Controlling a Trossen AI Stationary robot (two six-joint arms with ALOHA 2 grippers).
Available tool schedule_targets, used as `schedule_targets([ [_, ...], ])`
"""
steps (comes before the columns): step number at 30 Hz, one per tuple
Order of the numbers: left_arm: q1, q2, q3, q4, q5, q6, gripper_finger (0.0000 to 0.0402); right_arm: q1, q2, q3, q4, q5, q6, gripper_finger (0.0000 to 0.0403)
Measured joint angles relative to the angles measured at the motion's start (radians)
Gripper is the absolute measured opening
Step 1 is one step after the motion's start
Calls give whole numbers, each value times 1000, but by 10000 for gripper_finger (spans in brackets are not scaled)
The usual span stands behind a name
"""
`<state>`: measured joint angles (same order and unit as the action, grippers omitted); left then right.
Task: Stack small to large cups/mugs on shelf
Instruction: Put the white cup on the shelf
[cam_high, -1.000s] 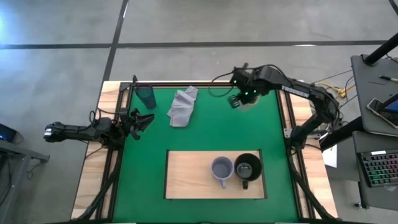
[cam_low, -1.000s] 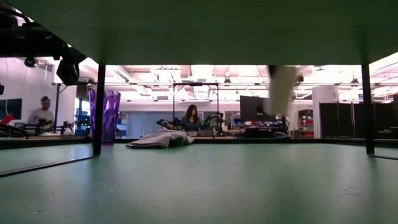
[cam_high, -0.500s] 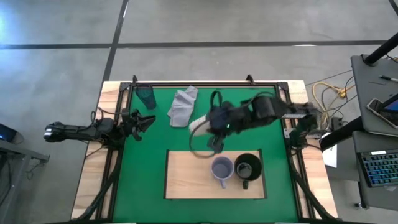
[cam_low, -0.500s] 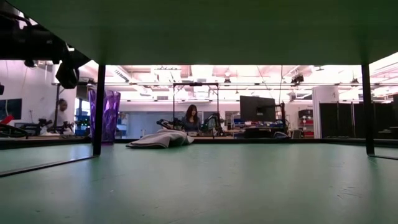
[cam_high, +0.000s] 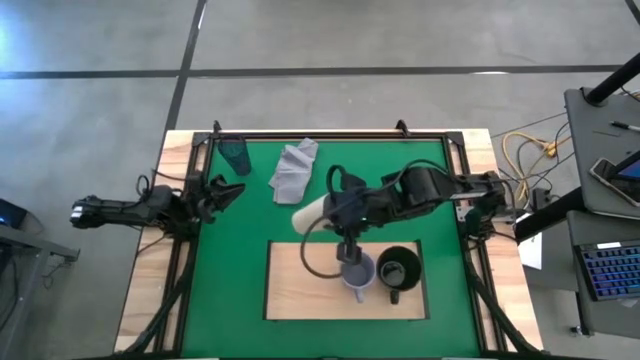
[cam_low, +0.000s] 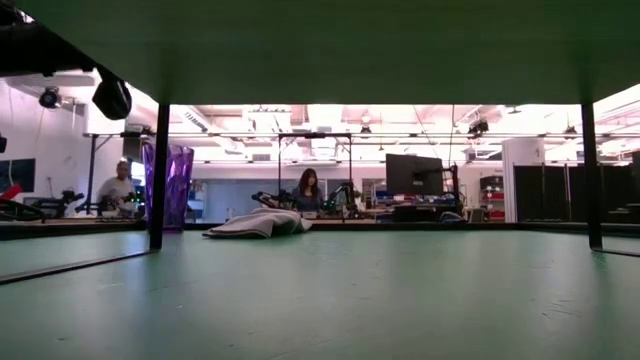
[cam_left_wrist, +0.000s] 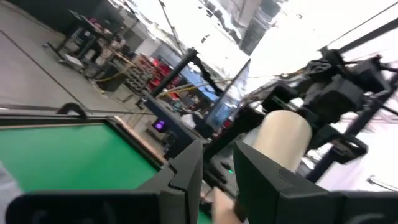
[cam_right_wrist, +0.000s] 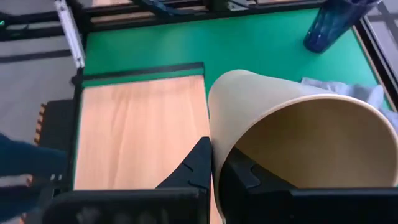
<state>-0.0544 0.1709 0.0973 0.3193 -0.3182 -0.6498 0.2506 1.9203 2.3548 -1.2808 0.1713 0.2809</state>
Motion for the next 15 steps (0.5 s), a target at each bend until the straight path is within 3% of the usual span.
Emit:
schedule_targets([
  [6, 0, 42, 101, 3, 23, 45, 77, -5, -13, 2, -5, -46, -49, 9],
  [9, 0, 93, 210, 10, 35, 56, 77, -20, -13, 2, 5, -124, -55, 9],
  [15, 0, 302, 492, -200, 214, 88, 77, -22, -8, 1, 68, -252, -89, 9],
])
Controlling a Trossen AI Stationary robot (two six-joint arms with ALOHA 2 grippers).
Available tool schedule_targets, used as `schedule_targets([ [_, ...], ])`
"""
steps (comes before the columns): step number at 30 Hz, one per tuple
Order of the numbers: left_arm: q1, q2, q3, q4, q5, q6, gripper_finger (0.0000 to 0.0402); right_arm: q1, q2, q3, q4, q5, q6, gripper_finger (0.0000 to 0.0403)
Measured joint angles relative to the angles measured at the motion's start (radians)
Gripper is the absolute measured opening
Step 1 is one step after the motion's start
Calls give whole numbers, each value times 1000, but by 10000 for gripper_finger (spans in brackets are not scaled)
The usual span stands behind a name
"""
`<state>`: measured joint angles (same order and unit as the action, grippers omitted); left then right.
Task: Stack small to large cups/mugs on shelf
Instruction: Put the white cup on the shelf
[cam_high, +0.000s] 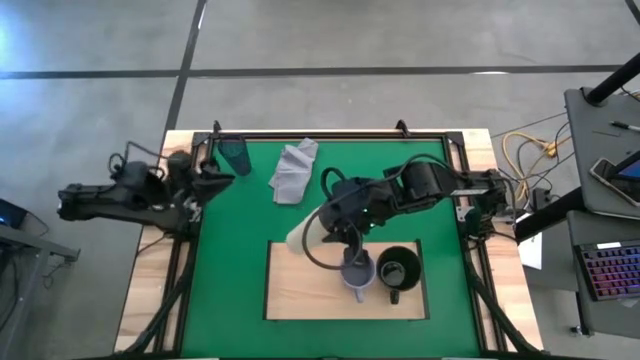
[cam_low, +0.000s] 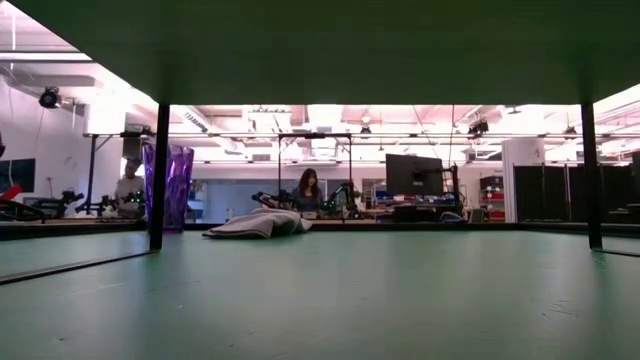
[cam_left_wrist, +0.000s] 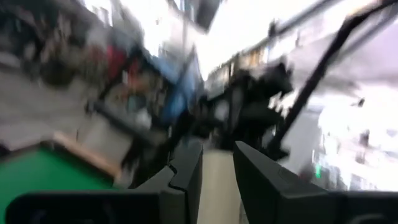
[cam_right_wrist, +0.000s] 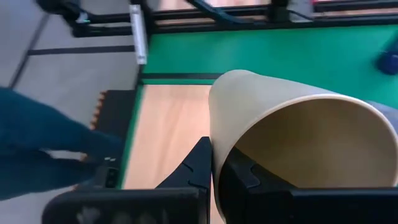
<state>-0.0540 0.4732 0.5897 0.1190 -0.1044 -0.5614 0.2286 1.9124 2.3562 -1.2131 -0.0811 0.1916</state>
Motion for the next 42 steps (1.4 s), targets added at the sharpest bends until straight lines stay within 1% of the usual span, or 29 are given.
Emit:
schedule_targets([
  [3, 0, 119, 138, -204, 65, 2, 77, 0, 11, 0, 2, -40, -1, 9],
  [6, 0, 267, 240, -326, 131, 23, 77, 0, 27, 0, -23, -74, 5, 9],
  [8, 0, 332, 277, -349, 169, 26, 77, 2, 35, 0, -39, -101, 13, 9],
  [12, -15, 454, 304, -362, 297, 21, 77, 14, 46, 0, -71, -103, 4, 9],
  [14, -38, 487, 312, -349, 322, 23, 77, 20, 49, 0, -72, -104, -3, 9],
  [16, -71, 503, 315, -337, 324, 30, 73, 22, 49, -1, -73, -102, -7, 9],
  [20, -145, 520, 311, -329, 265, 71, 48, 22, 48, -1, -72, -102, -8, 9],
  [25, -232, 538, 313, -249, 242, 83, 15, 22, 74, -3, -83, -119, -17, 9],
  [28, -283, 553, 313, -232, 176, 105, 3, 28, 102, -4, -85, -138, -35, 9],
  [32, -357, 581, 317, -234, 74, 119, 0, 48, 111, -5, -81, -132, -66, 9],
  [37, -455, 627, 348, -230, -106, 240, 0, 68, 111, -4, -81, -127, -90, 9],
  [39, -468, 655, 364, -231, -144, 254, 0, 79, 111, -4, -80, -125, -103, 9],
  [42, -469, 695, 380, -231, -165, 255, 0, 101, 111, -4, -77, -122, -123, 9],
])
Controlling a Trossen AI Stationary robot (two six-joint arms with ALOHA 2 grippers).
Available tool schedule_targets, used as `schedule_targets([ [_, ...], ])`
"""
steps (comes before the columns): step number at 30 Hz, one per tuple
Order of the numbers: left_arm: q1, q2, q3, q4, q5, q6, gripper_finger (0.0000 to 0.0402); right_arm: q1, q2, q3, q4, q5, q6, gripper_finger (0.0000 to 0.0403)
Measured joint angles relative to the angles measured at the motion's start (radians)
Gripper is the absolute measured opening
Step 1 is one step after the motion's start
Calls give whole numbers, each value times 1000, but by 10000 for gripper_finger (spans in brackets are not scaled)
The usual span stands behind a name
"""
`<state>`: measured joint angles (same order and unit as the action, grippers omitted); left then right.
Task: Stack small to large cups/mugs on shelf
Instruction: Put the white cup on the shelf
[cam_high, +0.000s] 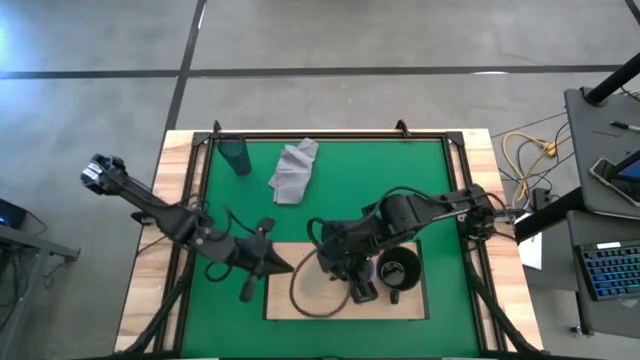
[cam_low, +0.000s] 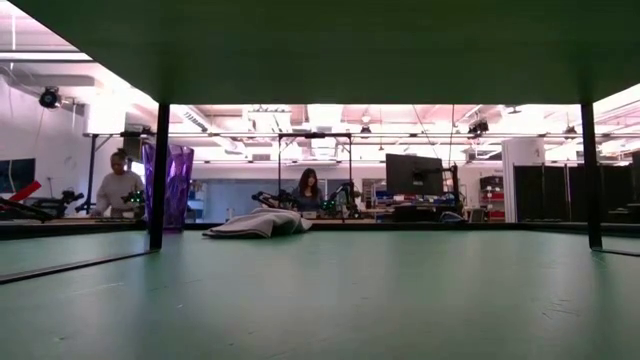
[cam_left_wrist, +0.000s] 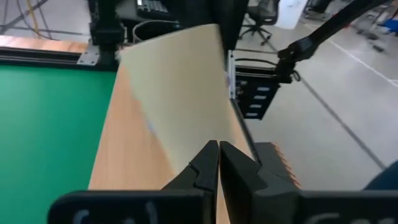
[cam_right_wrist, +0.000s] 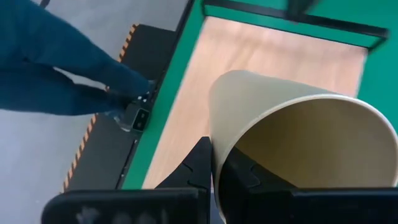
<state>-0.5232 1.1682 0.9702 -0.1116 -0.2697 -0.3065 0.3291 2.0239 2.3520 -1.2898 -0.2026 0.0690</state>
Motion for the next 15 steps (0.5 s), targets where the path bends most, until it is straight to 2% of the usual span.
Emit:
schedule_targets([
  [5, -1, 48, 2, -4, -45, -2, 0, 25, 0, 0, 7, 53, -21, 22],
  [15, -12, 36, 2, -1, -42, -60, 0, 22, 1, 0, 31, 128, -35, 66],
])
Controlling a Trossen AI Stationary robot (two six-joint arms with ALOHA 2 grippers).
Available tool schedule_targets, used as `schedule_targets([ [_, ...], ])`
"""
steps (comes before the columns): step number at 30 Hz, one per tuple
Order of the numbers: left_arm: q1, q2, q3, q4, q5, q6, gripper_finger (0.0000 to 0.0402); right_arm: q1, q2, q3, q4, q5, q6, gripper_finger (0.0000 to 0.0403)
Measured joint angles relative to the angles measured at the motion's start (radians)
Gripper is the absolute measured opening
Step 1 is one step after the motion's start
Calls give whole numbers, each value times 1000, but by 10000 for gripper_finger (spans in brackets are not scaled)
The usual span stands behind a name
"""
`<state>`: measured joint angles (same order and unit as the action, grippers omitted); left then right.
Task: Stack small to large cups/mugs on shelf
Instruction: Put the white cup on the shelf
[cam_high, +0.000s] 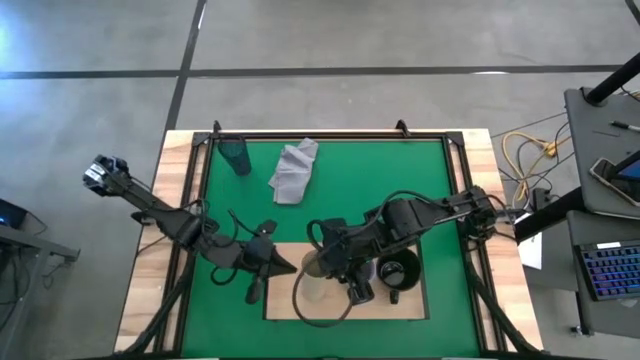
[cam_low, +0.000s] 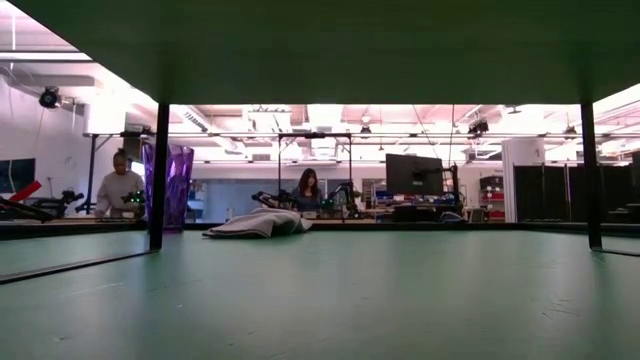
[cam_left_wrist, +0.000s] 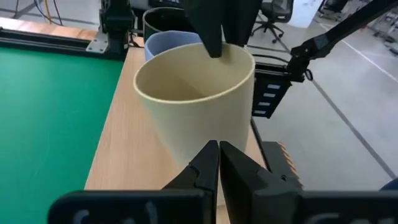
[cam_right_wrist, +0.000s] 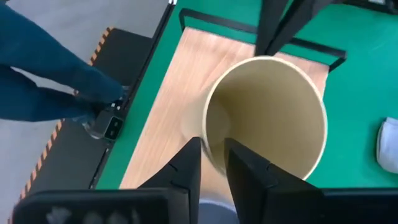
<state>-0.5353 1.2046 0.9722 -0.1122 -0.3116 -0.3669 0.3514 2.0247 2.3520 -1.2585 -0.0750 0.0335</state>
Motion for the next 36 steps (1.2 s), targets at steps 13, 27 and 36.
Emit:
schedule_targets([
  [13, -9, 49, -23, -1, 23, -46, 0, 5, 0, 0, 12, -37, 83, 77],
  [27, -8, 63, -39, -1, 36, -91, 0, 35, -58, 1, 13, -45, 203, 83],
  [36, -43, 113, -41, 123, 151, -178, 0, 15, -105, 1, -96, 27, 198, 84],
])
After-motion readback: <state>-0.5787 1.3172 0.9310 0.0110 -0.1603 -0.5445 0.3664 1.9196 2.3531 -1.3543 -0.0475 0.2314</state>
